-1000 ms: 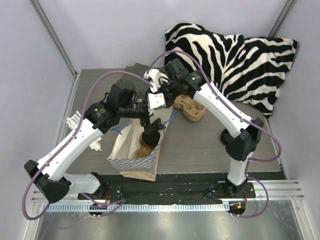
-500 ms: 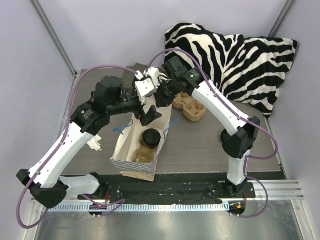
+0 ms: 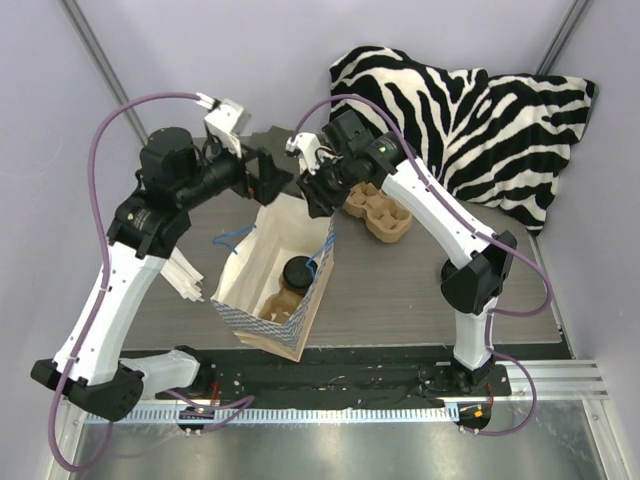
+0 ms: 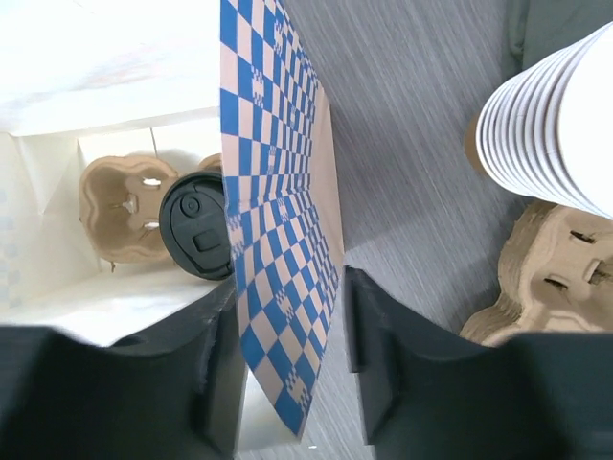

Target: Pack the takeout coffee

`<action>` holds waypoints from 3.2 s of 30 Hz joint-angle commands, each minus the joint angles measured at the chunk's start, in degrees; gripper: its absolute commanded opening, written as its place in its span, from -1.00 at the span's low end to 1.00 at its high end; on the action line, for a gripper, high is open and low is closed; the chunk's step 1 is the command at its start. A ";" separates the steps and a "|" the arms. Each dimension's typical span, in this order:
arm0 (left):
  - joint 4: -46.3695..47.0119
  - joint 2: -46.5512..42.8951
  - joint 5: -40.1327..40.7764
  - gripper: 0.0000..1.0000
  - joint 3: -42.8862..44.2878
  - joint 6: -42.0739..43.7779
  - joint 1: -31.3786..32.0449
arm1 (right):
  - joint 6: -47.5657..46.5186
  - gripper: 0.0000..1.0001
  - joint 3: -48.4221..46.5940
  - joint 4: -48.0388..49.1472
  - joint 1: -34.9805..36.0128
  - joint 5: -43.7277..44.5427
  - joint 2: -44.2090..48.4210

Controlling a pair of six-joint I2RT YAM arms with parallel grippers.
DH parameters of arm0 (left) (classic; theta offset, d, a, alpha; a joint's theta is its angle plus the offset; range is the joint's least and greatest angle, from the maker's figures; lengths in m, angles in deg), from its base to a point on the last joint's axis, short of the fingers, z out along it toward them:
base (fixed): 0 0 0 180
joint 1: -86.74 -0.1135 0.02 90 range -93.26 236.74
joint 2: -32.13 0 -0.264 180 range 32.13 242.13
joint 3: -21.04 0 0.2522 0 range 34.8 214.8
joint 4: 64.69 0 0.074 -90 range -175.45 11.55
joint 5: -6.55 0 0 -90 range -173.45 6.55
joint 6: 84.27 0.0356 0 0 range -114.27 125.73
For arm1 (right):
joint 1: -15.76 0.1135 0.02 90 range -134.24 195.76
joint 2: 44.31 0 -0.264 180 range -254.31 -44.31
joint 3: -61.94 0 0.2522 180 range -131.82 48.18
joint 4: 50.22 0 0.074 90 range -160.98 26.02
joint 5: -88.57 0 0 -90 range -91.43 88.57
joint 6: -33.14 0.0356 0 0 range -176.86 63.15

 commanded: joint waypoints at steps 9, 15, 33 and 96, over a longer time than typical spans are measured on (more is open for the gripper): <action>-8.24 5.11 0.24 0.93 2.60 -20.42 -26.51 | 0.71 0.29 -6.63 1.85 -0.22 0.56 0.52; -21.32 10.20 5.43 0.89 0.32 -20.25 -39.08 | 2.03 0.68 -6.90 5.53 -0.31 0.74 2.54; -19.68 33.58 5.96 -0.18 -3.21 -15.50 -51.31 | 8.71 0.99 -2.16 12.75 -5.31 2.58 7.11; -1.75 44.42 -1.16 -1.00 24.21 -19.38 -47.62 | 6.33 0.99 -11.30 4.83 -7.69 12.78 2.81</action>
